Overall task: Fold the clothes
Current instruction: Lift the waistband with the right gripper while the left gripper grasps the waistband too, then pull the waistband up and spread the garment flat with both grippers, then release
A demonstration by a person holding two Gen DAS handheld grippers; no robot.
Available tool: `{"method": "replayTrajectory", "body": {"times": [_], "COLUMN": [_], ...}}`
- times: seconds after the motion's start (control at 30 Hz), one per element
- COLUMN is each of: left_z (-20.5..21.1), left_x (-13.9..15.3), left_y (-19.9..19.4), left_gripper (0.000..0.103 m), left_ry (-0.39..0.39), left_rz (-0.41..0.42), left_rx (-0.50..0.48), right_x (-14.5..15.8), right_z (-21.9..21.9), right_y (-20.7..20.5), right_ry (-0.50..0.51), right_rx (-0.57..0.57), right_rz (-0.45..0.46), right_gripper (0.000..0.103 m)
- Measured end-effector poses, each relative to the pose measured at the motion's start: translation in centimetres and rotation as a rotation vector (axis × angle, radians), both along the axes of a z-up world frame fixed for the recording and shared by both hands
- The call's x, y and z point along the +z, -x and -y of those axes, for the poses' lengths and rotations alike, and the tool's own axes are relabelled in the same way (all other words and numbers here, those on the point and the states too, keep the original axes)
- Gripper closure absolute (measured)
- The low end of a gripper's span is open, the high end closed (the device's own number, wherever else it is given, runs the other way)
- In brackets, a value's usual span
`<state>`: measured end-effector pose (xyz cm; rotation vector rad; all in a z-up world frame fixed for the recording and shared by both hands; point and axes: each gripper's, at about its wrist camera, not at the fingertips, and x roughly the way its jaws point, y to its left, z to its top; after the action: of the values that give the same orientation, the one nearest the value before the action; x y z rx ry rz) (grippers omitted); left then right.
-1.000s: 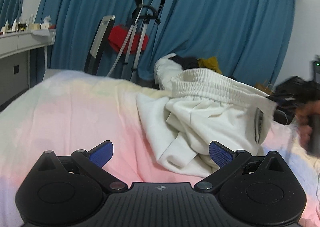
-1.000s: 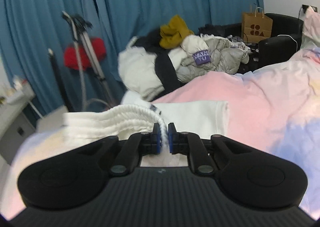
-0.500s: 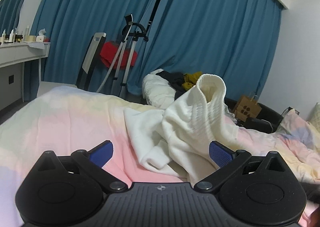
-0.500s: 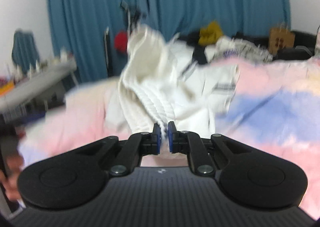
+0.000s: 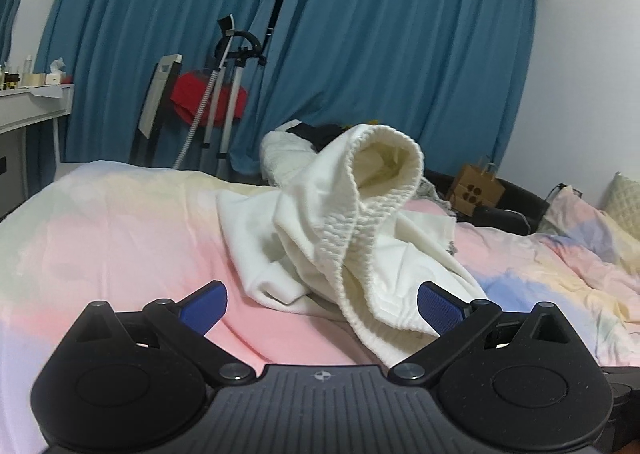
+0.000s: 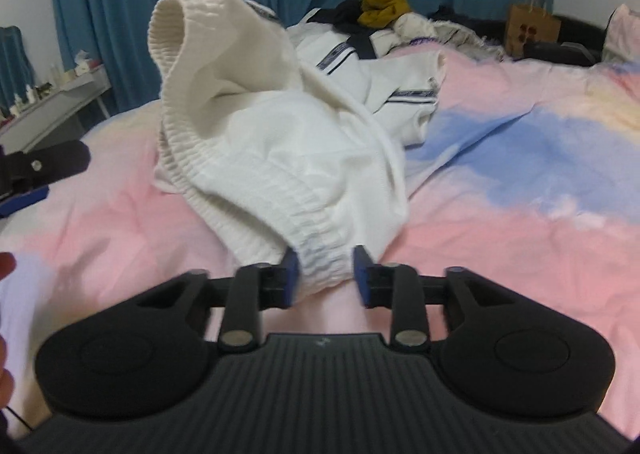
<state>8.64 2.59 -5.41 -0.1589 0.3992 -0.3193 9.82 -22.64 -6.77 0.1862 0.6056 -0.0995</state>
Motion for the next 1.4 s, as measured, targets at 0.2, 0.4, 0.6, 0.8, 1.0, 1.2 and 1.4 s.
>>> {"method": "replayTrajectory", "body": {"times": [0.2,0.4,0.6,0.8,1.0,1.2,1.4], "left_z": [1.0,4.6,10.2,13.6,10.5,3.6,-5.1], "left_x": [1.0,2.6,3.5,4.1,6.2,10.7,15.0], "left_y": [-0.6,-2.8,-7.2,-12.2,-15.0,-14.1,-13.1], "left_gripper": [0.002,0.012,0.015,0.025,0.08,0.087,0.088], "left_ry": [0.023,0.055,0.073,0.034,0.158,0.236,0.281], "left_rz": [0.041,0.052,0.034,-0.019,-0.08,-0.02,-0.007], "left_rx": [-0.034,-0.171,-0.21,-0.111,0.012,0.127,0.191], "right_x": [-0.3,-0.9,-1.2,-2.3,-3.2,-3.4,1.7], "right_z": [2.2,4.0,4.1,4.1,3.3,2.6,-0.6], "right_y": [-0.1,-0.3,-0.2,-0.4,-0.8,-1.0,2.1], "right_ry": [-0.065,-0.152,-0.164,-0.112,-0.082,-0.109,-0.15], "right_rx": [-0.069,-0.136,-0.136,-0.162,-0.144,-0.075,0.142], "right_rz": [0.01,0.031,0.056,0.049,0.096,0.081,0.232], "right_gripper": [0.055,0.056,0.069,0.069,0.068,0.083,0.087]}}
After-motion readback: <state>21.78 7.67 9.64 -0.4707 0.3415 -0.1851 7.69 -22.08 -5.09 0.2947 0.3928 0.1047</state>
